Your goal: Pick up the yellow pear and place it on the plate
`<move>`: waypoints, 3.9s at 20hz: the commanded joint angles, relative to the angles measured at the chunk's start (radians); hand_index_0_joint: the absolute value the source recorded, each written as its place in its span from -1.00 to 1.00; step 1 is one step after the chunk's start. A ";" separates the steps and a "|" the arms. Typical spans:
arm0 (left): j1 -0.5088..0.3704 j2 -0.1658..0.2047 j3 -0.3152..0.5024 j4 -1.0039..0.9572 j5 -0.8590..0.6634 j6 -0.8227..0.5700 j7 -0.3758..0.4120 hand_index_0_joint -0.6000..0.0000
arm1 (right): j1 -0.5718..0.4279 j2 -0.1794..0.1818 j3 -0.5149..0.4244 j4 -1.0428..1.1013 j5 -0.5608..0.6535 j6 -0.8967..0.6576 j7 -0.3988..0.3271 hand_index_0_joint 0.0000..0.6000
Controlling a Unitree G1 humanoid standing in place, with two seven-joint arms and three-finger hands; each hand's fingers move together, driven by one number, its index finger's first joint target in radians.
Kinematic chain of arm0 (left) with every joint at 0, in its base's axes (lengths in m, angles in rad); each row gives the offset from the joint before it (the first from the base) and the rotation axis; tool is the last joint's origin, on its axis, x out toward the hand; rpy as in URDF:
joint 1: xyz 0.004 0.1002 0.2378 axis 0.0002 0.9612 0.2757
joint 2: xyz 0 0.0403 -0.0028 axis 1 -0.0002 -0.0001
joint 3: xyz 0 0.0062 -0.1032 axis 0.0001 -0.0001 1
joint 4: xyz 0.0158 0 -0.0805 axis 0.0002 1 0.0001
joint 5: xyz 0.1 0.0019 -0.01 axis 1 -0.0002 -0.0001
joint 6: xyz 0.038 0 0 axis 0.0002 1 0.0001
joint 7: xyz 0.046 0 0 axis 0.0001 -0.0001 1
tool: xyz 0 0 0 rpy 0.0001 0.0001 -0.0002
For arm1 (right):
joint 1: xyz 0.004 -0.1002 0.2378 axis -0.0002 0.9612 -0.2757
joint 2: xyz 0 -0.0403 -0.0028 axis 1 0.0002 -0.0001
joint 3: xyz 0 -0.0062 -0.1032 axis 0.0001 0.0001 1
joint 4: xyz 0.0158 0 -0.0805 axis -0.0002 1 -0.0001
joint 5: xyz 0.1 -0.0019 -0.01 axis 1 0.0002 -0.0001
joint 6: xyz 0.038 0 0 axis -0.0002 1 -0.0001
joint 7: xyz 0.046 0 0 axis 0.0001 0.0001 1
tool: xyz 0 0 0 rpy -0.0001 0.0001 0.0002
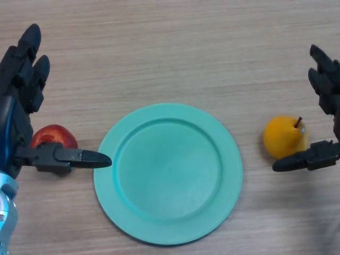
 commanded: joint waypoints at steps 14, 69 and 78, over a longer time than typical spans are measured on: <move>-0.021 0.026 0.045 -0.051 0.000 -0.147 0.016 1.00 | -0.198 -0.057 0.017 0.417 -0.135 -0.335 -0.111 0.34; -0.052 0.034 0.029 0.043 0.030 -0.192 0.027 1.00 | 0.067 0.028 0.004 -0.519 -0.125 0.118 -0.030 -1.00; -0.008 0.028 0.051 0.053 0.079 -0.242 0.010 1.00 | 0.161 -0.013 -0.106 -0.510 -0.065 0.048 -0.023 -1.00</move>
